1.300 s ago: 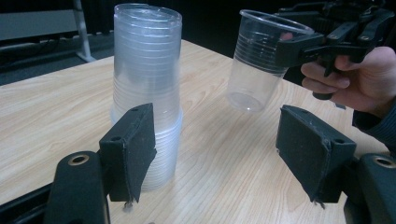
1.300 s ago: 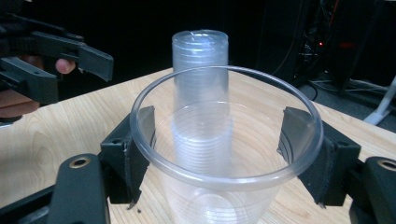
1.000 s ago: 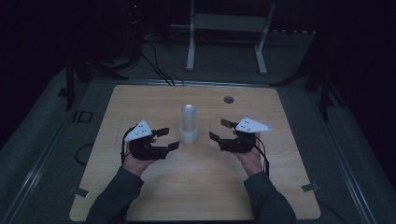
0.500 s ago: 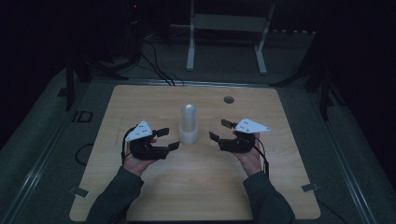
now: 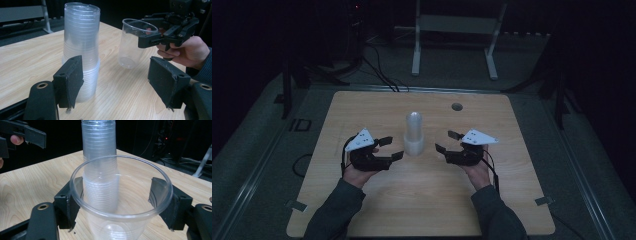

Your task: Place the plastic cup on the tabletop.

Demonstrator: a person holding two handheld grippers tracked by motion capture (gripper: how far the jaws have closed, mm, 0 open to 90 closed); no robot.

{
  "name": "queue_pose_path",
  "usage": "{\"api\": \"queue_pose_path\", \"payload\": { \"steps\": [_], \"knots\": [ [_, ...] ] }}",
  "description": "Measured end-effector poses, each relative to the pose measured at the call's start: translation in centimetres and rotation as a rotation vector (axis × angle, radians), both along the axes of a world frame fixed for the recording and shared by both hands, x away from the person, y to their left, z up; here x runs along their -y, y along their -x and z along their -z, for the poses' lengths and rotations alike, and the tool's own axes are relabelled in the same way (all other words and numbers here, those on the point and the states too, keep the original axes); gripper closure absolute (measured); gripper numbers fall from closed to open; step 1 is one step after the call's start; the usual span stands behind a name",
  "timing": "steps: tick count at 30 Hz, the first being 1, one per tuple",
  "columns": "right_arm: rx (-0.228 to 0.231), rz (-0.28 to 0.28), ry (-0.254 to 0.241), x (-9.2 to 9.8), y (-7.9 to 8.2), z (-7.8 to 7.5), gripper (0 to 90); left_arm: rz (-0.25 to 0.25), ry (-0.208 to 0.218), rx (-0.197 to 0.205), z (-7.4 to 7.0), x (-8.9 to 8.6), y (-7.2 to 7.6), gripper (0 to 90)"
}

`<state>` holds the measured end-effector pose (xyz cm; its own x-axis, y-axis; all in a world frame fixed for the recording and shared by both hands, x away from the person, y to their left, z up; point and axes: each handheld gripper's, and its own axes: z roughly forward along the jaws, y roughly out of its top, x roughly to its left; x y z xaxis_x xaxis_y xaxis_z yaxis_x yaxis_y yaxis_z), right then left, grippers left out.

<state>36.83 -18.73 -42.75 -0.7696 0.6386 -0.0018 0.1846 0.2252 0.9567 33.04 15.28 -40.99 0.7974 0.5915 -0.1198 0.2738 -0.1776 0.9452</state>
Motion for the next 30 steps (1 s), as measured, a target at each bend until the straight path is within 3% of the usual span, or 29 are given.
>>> {"api": "queue_pose_path", "payload": {
  "steps": [30],
  "knots": [
    [-0.044,0.018,0.034,0.1,-0.5,2.1,27.3,0.002,0.000,0.003,-0.1,-0.1,0.0,28.4]
  ]
}}
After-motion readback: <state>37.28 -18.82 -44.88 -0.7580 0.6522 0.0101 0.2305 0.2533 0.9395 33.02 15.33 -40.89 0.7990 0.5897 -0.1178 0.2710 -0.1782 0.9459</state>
